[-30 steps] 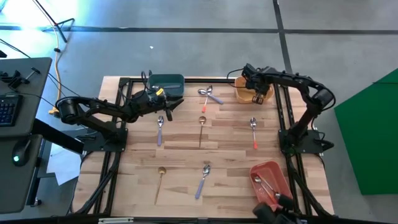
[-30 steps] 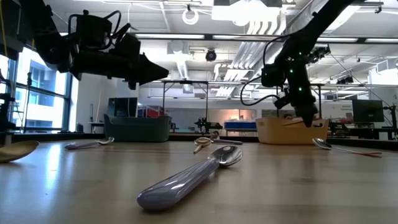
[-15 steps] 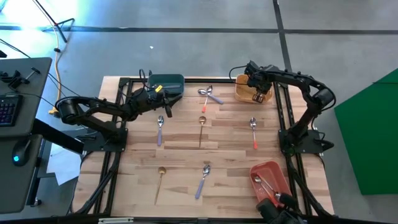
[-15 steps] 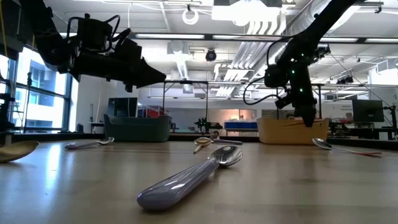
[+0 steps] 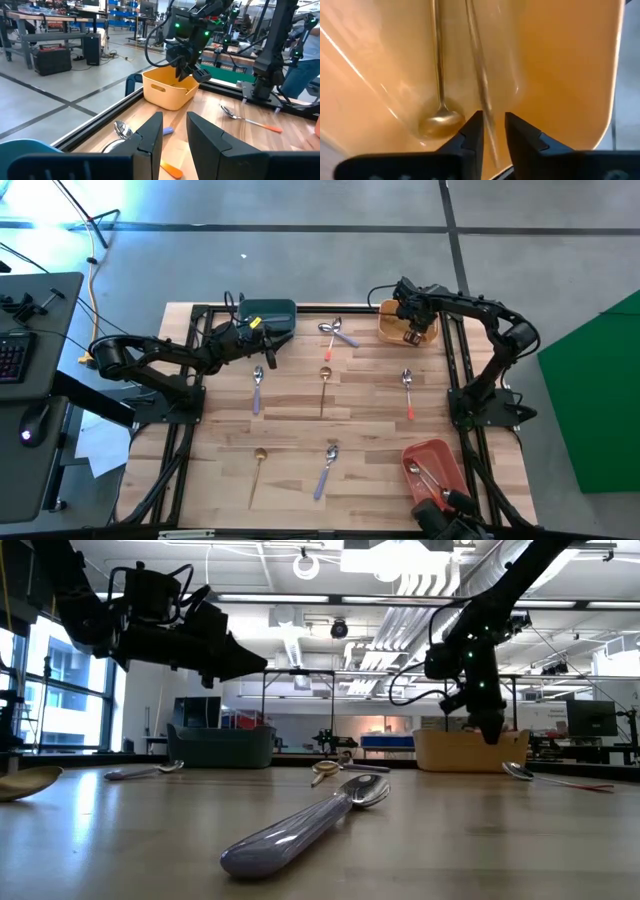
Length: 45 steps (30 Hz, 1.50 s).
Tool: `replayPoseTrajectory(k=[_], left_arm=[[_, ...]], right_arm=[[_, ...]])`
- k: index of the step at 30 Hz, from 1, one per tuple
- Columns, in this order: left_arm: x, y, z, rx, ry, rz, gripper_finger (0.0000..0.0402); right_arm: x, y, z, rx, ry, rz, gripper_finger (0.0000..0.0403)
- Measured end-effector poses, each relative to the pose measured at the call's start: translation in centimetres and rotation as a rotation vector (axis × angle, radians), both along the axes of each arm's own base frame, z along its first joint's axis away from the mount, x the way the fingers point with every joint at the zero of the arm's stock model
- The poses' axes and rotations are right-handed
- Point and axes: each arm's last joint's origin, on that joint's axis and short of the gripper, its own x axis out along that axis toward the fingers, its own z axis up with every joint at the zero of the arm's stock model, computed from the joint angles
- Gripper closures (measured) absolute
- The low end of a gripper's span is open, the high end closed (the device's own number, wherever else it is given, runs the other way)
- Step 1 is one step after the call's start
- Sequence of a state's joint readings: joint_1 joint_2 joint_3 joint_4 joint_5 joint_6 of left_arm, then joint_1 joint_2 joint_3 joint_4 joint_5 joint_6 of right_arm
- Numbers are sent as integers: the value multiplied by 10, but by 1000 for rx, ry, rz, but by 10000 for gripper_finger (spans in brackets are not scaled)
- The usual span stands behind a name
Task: Sort silverware by color (type)
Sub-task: Put the bottom right gold spoon into the yellow bin, then put the top center violet spoon into the dark green bin
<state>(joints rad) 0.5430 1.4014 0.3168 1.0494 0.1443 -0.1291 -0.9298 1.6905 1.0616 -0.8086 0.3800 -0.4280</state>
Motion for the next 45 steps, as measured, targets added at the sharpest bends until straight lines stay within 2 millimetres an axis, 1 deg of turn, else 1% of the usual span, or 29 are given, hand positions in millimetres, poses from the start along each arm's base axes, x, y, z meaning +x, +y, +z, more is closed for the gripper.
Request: replayPoseTrajectory(k=[3, 5, 8, 11, 12, 14, 16, 19, 22, 24, 27, 29, 33, 36, 40, 42, 45], left_arm=[[0, -1, 0, -3, 4, -27, 326], [1, -1, -1, -10, 6, -51, 326], [1, -2, -2, -30, 14, -69, 326], [1, -3, -6, -47, 45, -89, 327], [1, -3, -7, -51, 55, -94, 329], [1, -4, -8, -58, 64, -112, 337], [1, -5, -8, -54, 66, -119, 349], [3, -7, -6, -23, 61, -121, 373], [4, -9, -5, -26, 46, -108, 396], [5, -10, -5, -31, 48, -100, 399], [5, -14, -7, -14, 60, -110, 398], [2, -15, -11, -18, 70, -112, 400], [-9, -21, -17, -47, 14, -104, 401], [-19, -26, -22, -43, -12, -104, 401], [-25, -29, -27, -44, -9, -104, 401], [-27, -30, -29, -42, -1, -104, 401], [-30, -32, -32, -38, 12, -105, 401]], right_arm=[[2, 0, 1, -7, -23, 3, 319], [4, 2, 4, -19, -32, 15, 320], [8, 6, 17, -48, -58, 34, 345], [14, 12, 36, -73, -138, 70, 389], [17, 16, 42, -81, -162, 81, 396], [20, 24, 52, -96, -212, 84, 392], [24, 33, 62, -101, -287, 89, 392], [37, 46, 73, -59, -463, 113, 401], [58, 58, 79, 21, -681, 162, 397], [75, 64, 79, 41, -784, 190, 396], [98, 71, 76, 10, -864, 185, 392], [112, 73, 70, 4, -900, 197, 382], [133, 71, 46, 25, -914, 184, 343], [142, 66, 25, 39, -888, 175, 312], [147, 57, 3, -2, -829, 136, 281], [147, 53, -7, -9, -794, 117, 274], [147, 49, -22, 17, -764, 102, 276]])
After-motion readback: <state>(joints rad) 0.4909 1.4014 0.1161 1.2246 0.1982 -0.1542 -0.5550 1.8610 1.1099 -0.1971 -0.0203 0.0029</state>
